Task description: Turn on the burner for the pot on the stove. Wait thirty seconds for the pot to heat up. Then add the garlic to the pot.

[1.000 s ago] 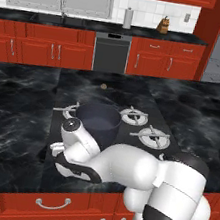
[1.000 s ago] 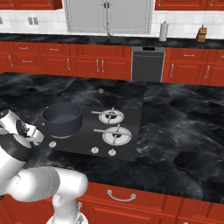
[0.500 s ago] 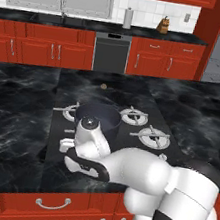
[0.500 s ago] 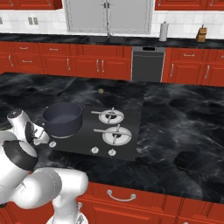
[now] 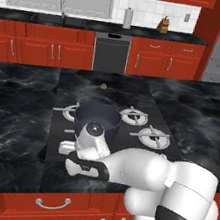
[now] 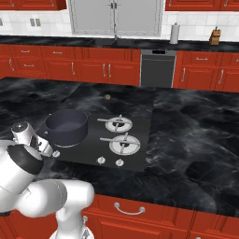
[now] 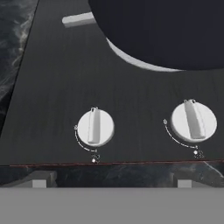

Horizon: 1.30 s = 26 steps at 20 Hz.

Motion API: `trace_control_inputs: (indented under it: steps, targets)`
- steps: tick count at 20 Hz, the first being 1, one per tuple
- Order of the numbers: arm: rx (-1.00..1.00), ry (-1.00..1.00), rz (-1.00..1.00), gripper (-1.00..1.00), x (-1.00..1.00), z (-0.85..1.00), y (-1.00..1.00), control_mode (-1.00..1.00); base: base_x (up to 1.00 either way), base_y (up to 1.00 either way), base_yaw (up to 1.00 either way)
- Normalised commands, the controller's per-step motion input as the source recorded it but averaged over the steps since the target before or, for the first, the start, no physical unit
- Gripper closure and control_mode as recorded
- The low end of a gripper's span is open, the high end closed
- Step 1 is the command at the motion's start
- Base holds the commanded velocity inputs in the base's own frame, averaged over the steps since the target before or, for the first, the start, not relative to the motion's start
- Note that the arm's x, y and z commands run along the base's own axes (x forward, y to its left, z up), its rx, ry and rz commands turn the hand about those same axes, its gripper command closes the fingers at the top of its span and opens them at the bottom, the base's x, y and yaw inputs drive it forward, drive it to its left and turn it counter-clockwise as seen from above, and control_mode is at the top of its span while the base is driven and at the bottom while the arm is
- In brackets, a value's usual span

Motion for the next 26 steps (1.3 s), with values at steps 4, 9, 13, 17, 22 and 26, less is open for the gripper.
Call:
trace_control_inputs:
  steps: [4, 9, 13, 17, 22, 26]
  targets:
    - [0.03, 0.0, 0.0, -1.0, 0.16, -0.08, 0.7, -1.0, 0.0, 0.0, 0.0]
    - [0.0, 0.0, 0.0, -1.0, 0.05, -0.01, 0.18, -1.0, 0.0, 0.0, 0.0]
    - [0.0, 0.0, 0.0, -1.0, 0.17, 0.0, 0.0, -1.0, 0.0, 0.0, 0.0]
    - [0.0, 0.0, 0.0, -1.0, 0.37, 0.0, 0.0, -1.0, 0.0, 0.0, 0.0]
    - [0.0, 0.0, 0.0, -1.0, 0.28, 0.0, 0.0, -1.0, 0.0, 0.0, 0.0]
    - [0.0, 0.0, 0.0, -1.0, 0.01, 0.0, 0.0, -1.0, 0.0, 0.0, 0.0]
